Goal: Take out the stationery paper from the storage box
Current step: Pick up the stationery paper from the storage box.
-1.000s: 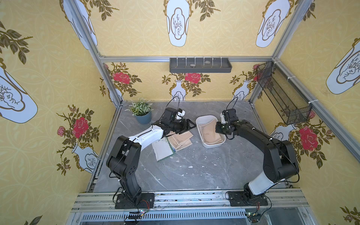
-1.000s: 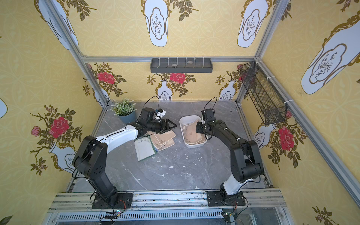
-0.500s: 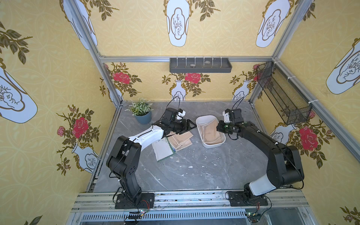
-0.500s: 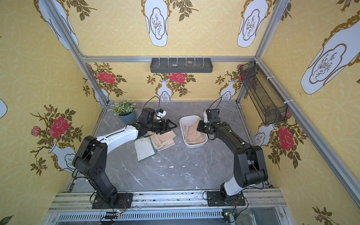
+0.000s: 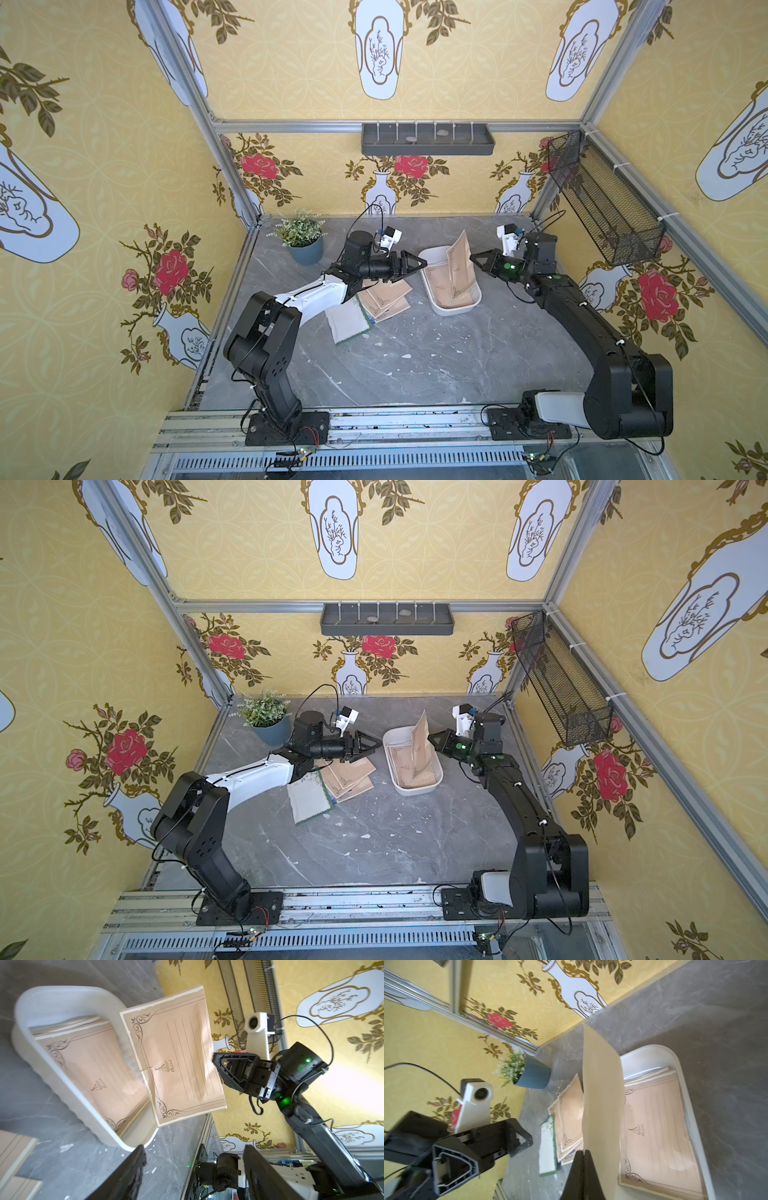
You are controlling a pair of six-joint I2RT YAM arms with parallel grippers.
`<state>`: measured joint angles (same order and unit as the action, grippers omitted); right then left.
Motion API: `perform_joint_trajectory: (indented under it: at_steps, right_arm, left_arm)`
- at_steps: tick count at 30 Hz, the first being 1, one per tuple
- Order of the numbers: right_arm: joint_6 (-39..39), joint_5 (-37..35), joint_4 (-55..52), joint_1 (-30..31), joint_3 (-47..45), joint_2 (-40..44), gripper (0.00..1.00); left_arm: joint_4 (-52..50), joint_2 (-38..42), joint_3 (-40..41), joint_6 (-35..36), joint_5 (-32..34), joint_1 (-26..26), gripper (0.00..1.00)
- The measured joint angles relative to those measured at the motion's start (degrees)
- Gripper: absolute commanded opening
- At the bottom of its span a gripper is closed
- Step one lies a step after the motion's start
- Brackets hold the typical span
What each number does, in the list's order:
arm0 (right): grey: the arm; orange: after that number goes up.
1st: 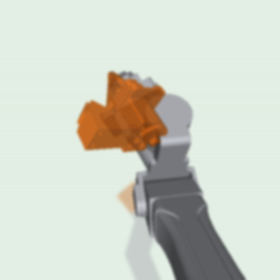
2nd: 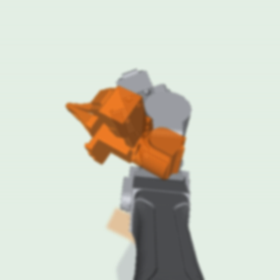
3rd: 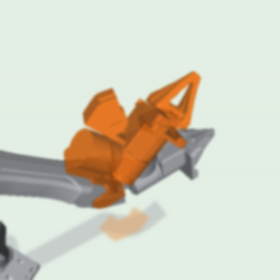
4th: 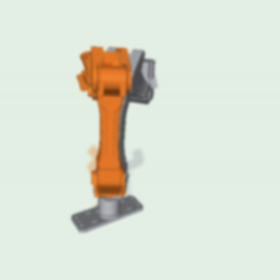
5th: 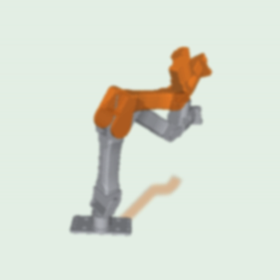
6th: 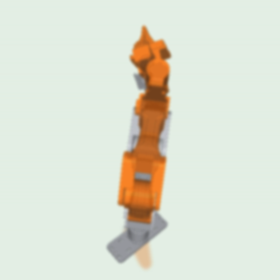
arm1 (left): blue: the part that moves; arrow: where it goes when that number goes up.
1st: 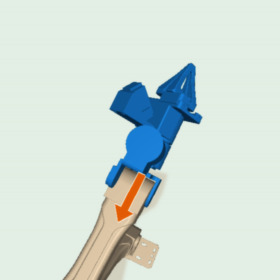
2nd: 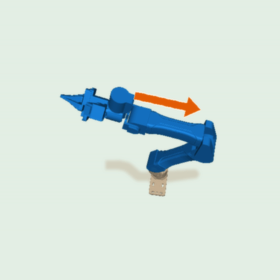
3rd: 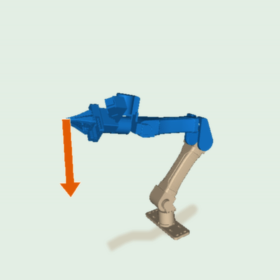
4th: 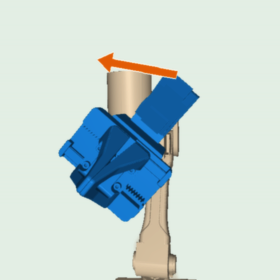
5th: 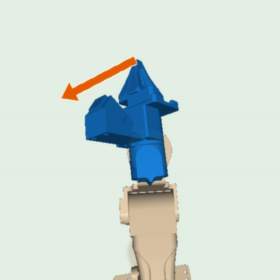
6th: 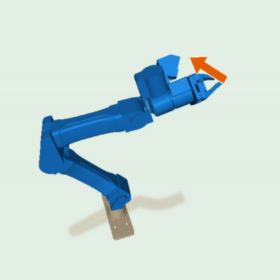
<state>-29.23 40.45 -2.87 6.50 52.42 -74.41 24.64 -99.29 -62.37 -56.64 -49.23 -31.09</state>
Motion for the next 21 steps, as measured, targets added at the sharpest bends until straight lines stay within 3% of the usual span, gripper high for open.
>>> perform_joint_trajectory:
  at_steps: [11, 21]
  right_arm:
    - [-15.6, 14.8, 20.0, -5.1, -4.4, 6.3, 0.00]
    - [-28.8, 20.6, 36.8, -5.2, -4.7, 5.5, 0.00]
  left_arm:
    - [12.6, -1.4, 2.0, -4.7, -3.3, 0.0, 0.77]
    - [24.4, -7.3, -0.2, -11.3, -3.3, -0.9, 0.77]
